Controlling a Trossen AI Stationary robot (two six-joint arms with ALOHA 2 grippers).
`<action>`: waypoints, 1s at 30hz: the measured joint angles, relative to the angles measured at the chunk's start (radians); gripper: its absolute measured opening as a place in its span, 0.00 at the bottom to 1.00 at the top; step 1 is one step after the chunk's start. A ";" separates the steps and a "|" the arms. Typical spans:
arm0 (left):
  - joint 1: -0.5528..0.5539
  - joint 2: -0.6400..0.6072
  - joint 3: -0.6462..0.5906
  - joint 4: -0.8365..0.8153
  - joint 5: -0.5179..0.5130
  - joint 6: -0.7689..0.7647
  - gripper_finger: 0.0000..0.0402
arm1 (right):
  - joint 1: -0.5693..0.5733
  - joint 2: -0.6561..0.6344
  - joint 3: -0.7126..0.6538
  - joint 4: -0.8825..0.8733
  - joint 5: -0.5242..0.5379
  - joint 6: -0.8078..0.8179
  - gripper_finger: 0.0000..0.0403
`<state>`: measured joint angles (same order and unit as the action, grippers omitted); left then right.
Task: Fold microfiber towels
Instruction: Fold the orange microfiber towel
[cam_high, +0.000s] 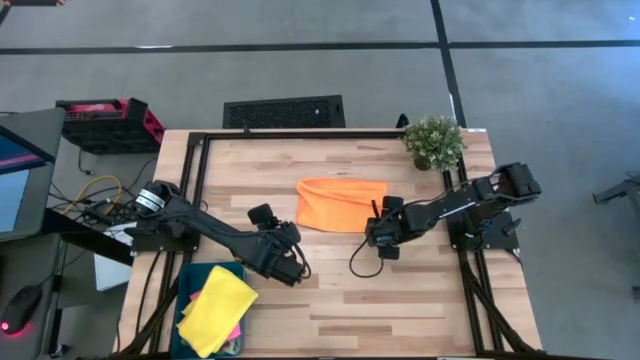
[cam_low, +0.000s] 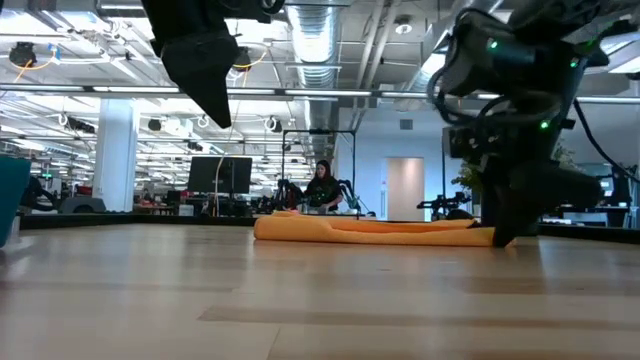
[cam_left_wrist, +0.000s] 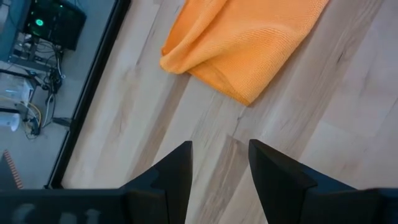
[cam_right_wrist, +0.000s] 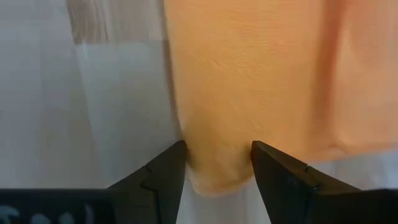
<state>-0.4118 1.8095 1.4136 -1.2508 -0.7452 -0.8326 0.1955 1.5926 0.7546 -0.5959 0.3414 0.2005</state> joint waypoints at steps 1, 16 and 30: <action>0.000 0.000 0.000 0.001 0.000 0.000 0.37 | -0.004 0.018 0.006 0.007 -0.001 0.000 0.51; 0.000 0.000 0.000 0.000 0.004 0.000 0.37 | -0.043 0.027 0.089 -0.059 0.049 -0.025 0.04; 0.000 0.001 0.000 -0.001 0.027 0.000 0.37 | -0.176 0.033 0.279 0.160 0.058 -0.461 0.01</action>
<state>-0.4118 1.8103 1.4139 -1.2514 -0.7181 -0.8322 0.0190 1.6260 1.0338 -0.4360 0.3998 -0.2603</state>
